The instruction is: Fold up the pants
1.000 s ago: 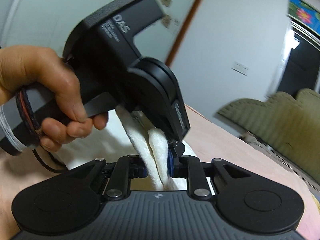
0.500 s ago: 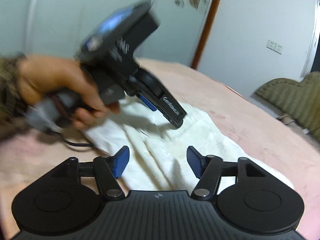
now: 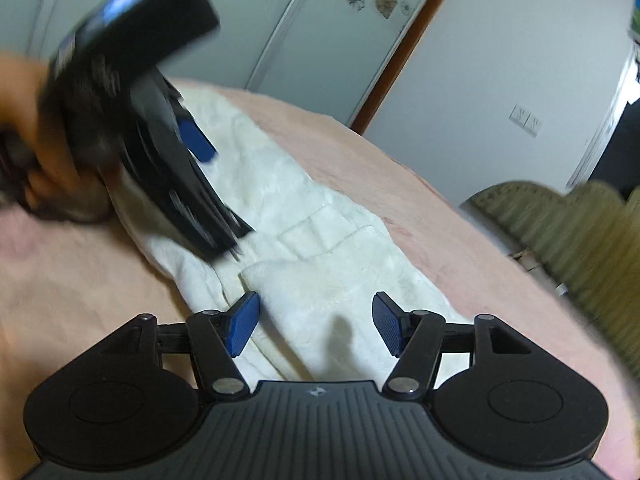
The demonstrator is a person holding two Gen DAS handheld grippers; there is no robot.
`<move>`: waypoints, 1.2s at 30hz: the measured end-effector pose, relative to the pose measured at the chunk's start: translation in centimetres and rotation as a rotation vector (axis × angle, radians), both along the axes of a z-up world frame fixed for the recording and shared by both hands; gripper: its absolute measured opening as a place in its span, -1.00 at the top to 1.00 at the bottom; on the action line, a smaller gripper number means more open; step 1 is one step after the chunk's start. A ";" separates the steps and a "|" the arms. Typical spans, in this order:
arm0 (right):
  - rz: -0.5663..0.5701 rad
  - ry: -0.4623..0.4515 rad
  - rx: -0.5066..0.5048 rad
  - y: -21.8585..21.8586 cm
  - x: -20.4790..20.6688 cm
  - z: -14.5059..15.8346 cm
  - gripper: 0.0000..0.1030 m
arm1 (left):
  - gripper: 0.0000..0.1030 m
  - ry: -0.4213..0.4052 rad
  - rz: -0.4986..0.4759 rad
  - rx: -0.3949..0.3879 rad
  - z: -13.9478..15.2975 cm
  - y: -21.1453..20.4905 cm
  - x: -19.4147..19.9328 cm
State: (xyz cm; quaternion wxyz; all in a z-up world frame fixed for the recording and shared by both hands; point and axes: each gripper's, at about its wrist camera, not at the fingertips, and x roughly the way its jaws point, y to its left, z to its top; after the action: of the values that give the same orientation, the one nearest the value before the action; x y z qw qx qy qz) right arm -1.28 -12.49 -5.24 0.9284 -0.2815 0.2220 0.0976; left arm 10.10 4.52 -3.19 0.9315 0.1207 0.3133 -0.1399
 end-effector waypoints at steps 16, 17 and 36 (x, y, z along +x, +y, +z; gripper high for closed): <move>-0.018 -0.069 0.128 -1.2 0.6 2.9 0.83 | -0.75 0.489 -0.144 -0.904 2.3 0.1 3.1; -0.020 -0.068 0.182 -1.9 0.5 3.6 0.83 | -0.75 0.514 -0.148 -0.926 2.0 -0.3 3.3; 0.041 0.020 0.139 -1.1 -1.1 3.0 0.77 | -0.81 0.575 -0.018 -0.943 -0.7 0.0 5.5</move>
State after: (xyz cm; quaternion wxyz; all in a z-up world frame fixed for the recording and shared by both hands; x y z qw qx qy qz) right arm -2.40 -13.59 -2.24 0.9413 -0.2198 0.2182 0.1345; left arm 15.59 4.49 -3.89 0.7603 -0.3501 0.4575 -0.3002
